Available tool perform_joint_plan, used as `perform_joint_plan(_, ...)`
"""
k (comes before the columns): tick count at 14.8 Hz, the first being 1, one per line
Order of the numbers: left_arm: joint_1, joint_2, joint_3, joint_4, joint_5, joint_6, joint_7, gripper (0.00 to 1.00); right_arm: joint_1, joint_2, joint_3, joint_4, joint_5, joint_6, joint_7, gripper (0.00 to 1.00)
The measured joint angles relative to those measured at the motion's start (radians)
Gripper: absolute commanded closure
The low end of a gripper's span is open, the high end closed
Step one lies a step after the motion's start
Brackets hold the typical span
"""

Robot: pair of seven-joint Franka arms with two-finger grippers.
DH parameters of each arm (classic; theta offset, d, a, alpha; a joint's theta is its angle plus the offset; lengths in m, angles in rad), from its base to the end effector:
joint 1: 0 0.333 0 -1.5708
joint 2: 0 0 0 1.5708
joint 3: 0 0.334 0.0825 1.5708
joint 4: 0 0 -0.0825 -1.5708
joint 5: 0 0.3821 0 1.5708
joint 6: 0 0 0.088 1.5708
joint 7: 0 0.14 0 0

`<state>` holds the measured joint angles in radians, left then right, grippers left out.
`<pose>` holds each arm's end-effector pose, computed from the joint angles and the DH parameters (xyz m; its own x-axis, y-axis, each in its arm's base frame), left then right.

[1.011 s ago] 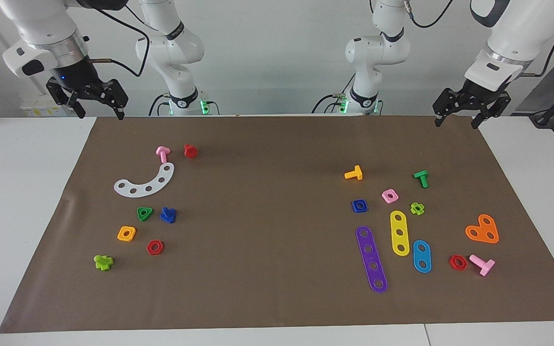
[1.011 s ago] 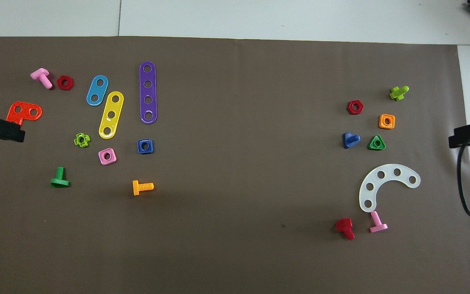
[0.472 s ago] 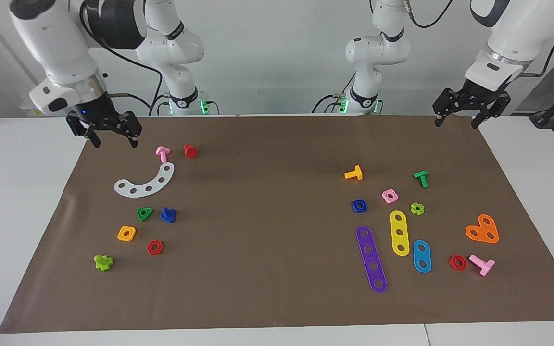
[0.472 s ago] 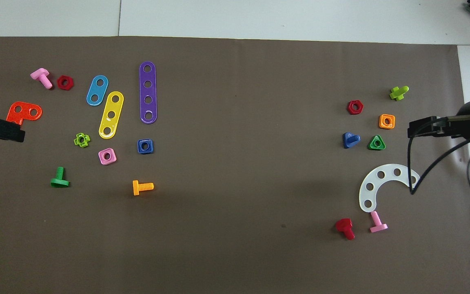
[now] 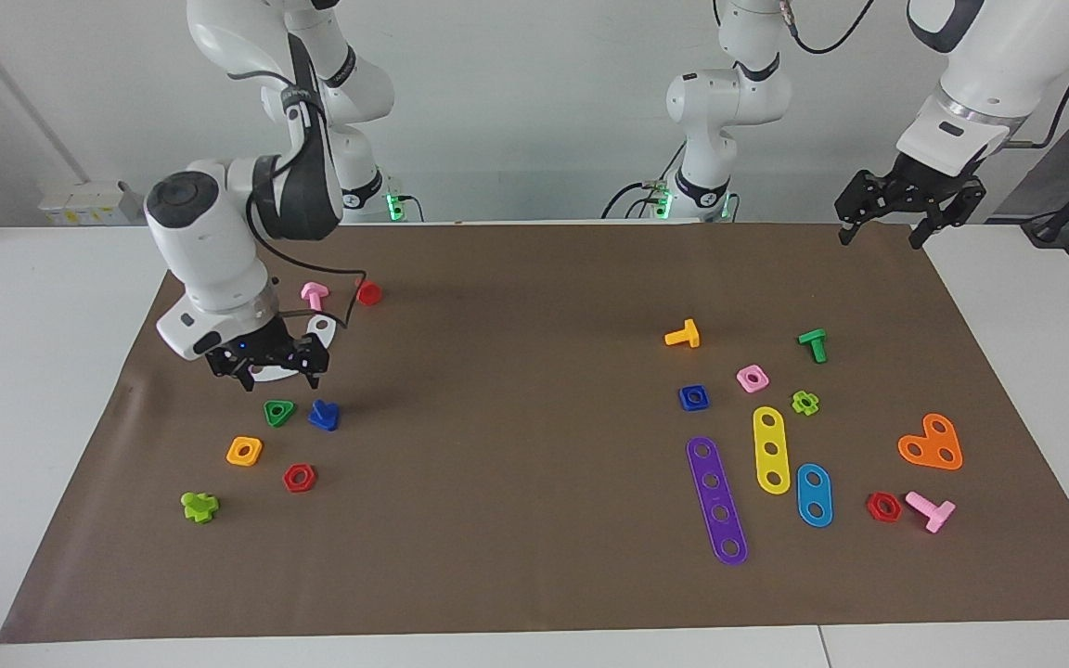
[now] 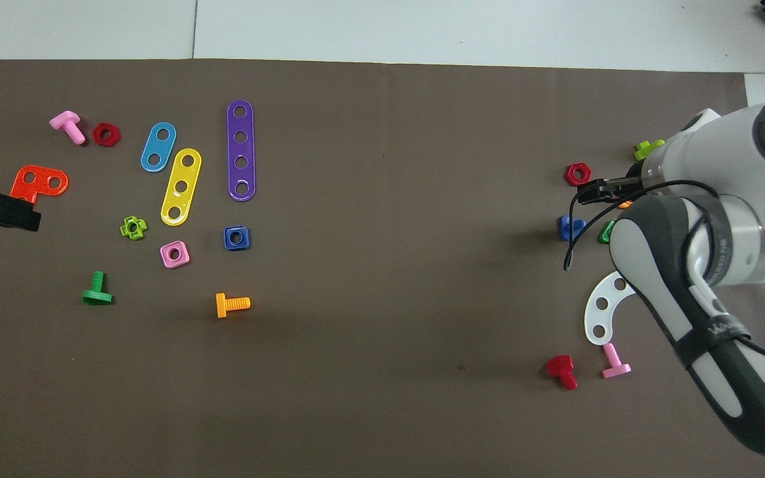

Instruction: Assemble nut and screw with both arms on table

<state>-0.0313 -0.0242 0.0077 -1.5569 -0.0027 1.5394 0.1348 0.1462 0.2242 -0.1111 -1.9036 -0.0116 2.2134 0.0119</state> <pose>0.5419 -0.0131 0.6265 0.9874 -0.1578 0.0070 -0.1578 -0.9875 0.0020 0.6218 0.0240 0.3772 0.9956 0.0349 0.0870 0.0321 -0.9989 0.0335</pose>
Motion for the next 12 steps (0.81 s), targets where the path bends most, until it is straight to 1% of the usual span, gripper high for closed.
perform_joint_plan(2,0.0,0.0,0.0,0.0,0.0,0.0,0.0,0.0,0.008,0.018,0.0,-0.081,0.0,0.093,0.0,0.0)
perform_joint_plan(3,0.0,0.0,0.0,0.0,0.0,0.0,0.0,0.0,0.009,0.017,0.0,-0.112,0.0,0.115,0.0,0.01)
perform_joint_plan(5,0.0,0.0,0.0,0.0,0.0,0.0,0.0,0.0,0.009,0.015,-0.001,-0.143,0.0,0.135,-0.009,0.06)
perform_joint_plan(6,0.0,0.0,0.0,0.0,0.0,0.0,0.0,0.0,0.007,0.014,-0.001,-0.157,0.0,0.162,-0.017,0.1)
perform_joint_plan(8,0.0,0.0,0.0,0.0,0.0,0.0,0.0,0.0,0.004,0.015,-0.003,-0.194,0.0,0.23,-0.024,0.15)
perform_joint_plan(10,0.0,0.0,0.0,0.0,0.0,0.0,0.0,0.0,0.005,0.015,-0.002,-0.218,0.001,0.257,-0.024,0.23)
perform_joint_plan(11,0.0,0.0,0.0,0.0,0.0,0.0,0.0,0.0,0.006,0.015,-0.002,-0.222,0.006,0.263,-0.024,0.29)
perform_joint_plan(12,0.0,0.0,0.0,0.0,0.0,0.0,0.0,0.0,0.007,0.015,-0.002,-0.222,0.009,0.265,-0.024,0.37)
